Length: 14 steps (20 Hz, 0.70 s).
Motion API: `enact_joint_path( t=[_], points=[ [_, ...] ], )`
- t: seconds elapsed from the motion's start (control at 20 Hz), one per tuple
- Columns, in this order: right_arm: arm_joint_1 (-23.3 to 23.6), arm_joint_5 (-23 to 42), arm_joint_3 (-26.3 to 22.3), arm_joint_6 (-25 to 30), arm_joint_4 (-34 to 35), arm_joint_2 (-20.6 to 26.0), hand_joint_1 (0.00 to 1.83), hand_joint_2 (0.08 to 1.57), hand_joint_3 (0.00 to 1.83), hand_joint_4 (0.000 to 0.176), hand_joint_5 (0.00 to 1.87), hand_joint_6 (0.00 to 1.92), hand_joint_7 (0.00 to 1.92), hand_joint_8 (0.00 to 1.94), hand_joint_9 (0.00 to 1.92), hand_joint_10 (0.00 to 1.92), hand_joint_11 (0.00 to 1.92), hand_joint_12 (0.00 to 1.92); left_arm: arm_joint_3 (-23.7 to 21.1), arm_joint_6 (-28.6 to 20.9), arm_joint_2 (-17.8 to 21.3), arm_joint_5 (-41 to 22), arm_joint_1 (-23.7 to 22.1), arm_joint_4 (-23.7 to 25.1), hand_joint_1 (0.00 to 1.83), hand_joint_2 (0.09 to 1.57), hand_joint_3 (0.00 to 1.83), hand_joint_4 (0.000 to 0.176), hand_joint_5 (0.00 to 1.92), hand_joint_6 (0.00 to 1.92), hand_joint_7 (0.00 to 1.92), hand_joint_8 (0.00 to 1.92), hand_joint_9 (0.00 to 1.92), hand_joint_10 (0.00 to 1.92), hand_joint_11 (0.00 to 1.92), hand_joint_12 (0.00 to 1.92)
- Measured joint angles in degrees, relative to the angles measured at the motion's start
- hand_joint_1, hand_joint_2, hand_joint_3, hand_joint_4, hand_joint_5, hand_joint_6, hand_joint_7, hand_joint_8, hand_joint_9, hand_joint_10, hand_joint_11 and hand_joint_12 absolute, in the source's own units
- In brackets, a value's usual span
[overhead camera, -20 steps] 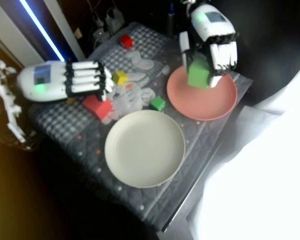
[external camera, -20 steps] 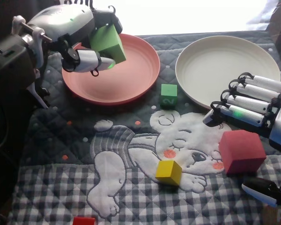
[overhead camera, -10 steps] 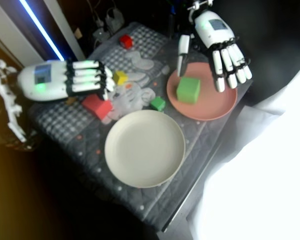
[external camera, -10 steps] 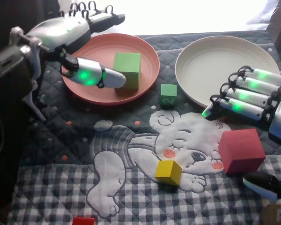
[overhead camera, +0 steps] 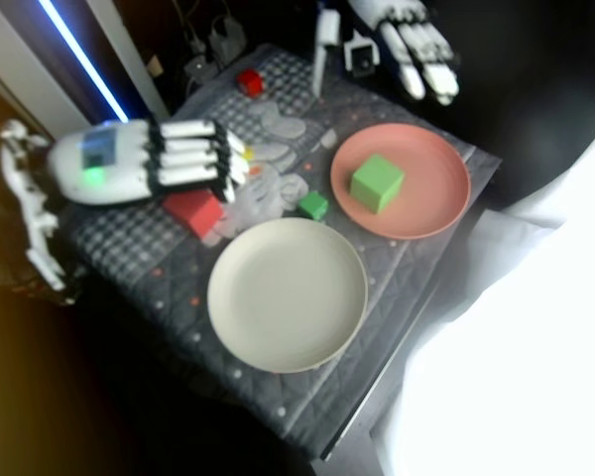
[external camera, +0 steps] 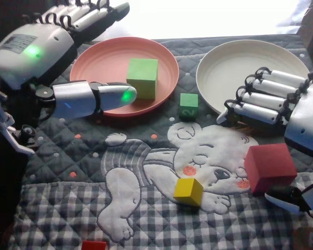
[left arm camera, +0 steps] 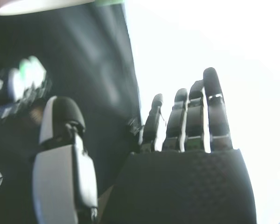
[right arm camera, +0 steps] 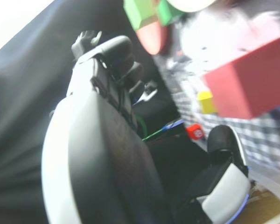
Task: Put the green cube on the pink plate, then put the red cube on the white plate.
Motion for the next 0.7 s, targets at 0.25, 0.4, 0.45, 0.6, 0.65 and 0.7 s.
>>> enact_joint_path(
  t=[0.25, 0.4, 0.45, 0.6, 0.65, 0.7],
  points=[
    [0.0, 3.4, 0.9, 0.0, 0.0, -0.4, 0.90, 0.45, 0.77, 0.000, 0.20, 0.54, 0.28, 0.28, 0.01, 0.82, 0.00, 1.35, -3.7, 0.0, 2.5, -7.5, 3.1, 1.7, 0.44, 1.06, 0.00, 0.073, 0.12, 0.00, 0.11, 0.01, 0.01, 0.01, 0.00, 0.27],
    [0.0, 5.8, 1.8, 0.0, 0.0, -1.2, 0.91, 0.50, 0.75, 0.000, 0.28, 0.56, 0.35, 0.27, 0.06, 0.86, 0.00, 1.47, -3.9, 0.0, 2.8, -8.9, 3.4, 1.7, 0.40, 1.06, 0.00, 0.077, 0.14, 0.00, 0.12, 0.00, 0.02, 0.00, 0.00, 0.44],
    [0.0, 6.3, 1.8, 0.0, 0.0, -1.3, 0.94, 0.52, 0.72, 0.000, 0.31, 0.56, 0.37, 0.27, 0.08, 0.85, 0.00, 1.45, -4.0, 0.0, 2.8, -9.0, 3.6, 1.8, 0.39, 1.07, 0.00, 0.092, 0.14, 0.00, 0.11, 0.00, 0.05, 0.01, 0.00, 0.59],
    [0.0, 7.8, 2.3, 0.0, 0.1, -1.9, 1.06, 0.69, 0.50, 0.000, 0.44, 0.54, 0.50, 0.34, 0.25, 0.93, 0.00, 1.64, -4.3, 0.0, 2.8, -8.7, 3.8, 1.9, 0.43, 1.08, 0.00, 0.086, 0.16, 0.00, 0.12, 0.00, 0.07, 0.01, 0.00, 0.65],
    [0.0, 8.1, 2.4, 0.1, 0.0, -2.1, 1.06, 0.69, 0.50, 0.000, 0.44, 0.54, 0.50, 0.34, 0.25, 0.93, 0.00, 1.64, -4.3, 0.0, 2.8, -8.9, 3.8, 1.9, 0.43, 1.08, 0.00, 0.086, 0.16, 0.00, 0.12, 0.00, 0.07, 0.01, 0.00, 0.65],
    [0.0, 8.4, 2.5, 0.2, 0.0, -2.2, 1.16, 0.78, 0.41, 0.000, 0.49, 0.60, 0.53, 0.44, 0.27, 1.07, 0.08, 1.72, -4.3, 0.0, 2.8, -9.0, 3.9, 1.9, 0.42, 1.11, 0.00, 0.078, 0.16, 0.00, 0.13, 0.00, 0.09, 0.01, 0.00, 0.72]
  ],
)
